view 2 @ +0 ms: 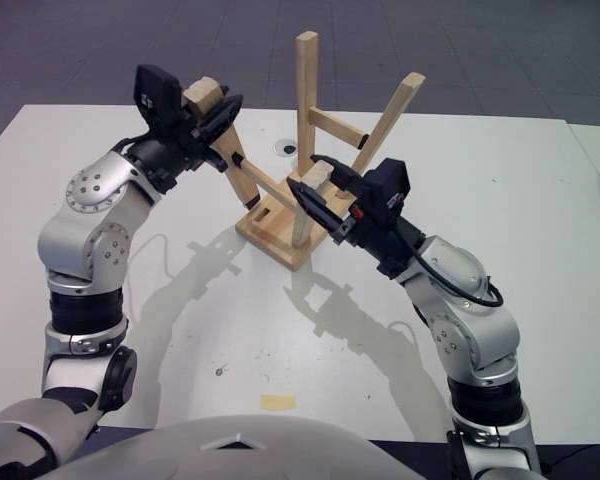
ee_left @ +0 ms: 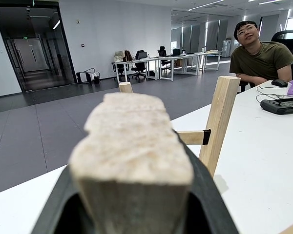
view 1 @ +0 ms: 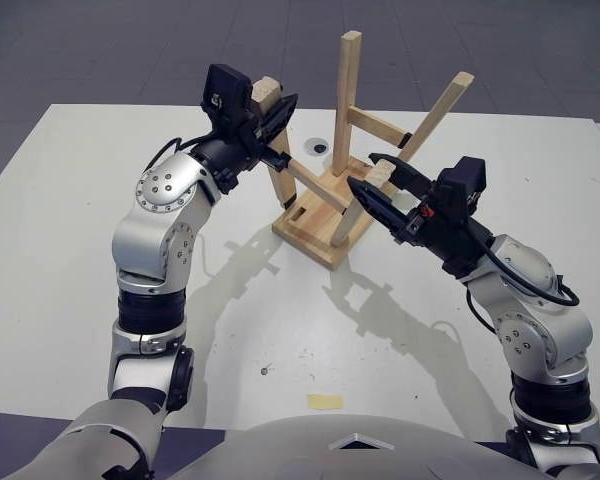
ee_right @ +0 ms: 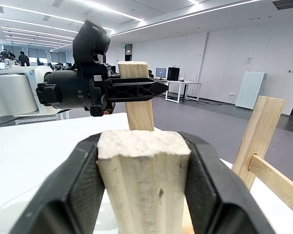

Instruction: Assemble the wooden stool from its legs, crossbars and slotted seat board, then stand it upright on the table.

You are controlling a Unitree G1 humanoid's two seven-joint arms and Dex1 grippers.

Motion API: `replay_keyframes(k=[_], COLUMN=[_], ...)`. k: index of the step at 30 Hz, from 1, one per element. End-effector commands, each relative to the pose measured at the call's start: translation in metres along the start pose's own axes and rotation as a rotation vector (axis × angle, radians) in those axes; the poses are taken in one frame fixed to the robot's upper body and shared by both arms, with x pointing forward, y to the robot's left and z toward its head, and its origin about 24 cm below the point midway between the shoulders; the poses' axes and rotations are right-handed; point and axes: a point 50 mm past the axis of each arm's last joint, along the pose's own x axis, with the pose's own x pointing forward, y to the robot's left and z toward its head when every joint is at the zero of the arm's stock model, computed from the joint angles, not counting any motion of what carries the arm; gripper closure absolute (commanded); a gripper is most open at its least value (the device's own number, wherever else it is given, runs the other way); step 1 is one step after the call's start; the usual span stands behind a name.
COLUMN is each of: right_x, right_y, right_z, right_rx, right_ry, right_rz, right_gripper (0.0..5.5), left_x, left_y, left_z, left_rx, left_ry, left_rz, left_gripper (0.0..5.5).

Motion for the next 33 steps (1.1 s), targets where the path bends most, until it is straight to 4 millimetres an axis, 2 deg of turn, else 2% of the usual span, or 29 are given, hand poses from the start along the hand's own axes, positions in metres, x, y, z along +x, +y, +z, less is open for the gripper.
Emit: replay_keyframes(k=[1,7,11,25,33], right_x=[-0.002,-0.003,-0.002,0.000,0.001], right_y=[0.004,0.003,0.003,0.000,0.001], right_z=[-0.024,-0.025,-0.026,-0.027,-0.029], right_rx=[0.077,0.077,0.078,0.061,0.056], right_ry=[0.119,0.122,0.123,0.120,0.131], right_rz=[0.001,-0.002,-0.004,-0.026,-0.030], right_gripper=[3.39,3.39,3.39,3.39,3.39], left_x=[0.001,0.001,0.005,0.000,-0.012], left_y=[-0.011,0.000,0.001,-0.002,-0.001], left_z=[-0.006,0.000,-0.003,-0.060,-0.084], left_rx=[-0.090,-0.201,-0.192,-0.326,-0.237], left_ry=[0.019,0.040,0.093,0.271,0.362], left_rz=[-0.067,-0.056,-0.074,0.001,-0.006], left_gripper=[4.48,4.48,4.48,4.48,4.48])
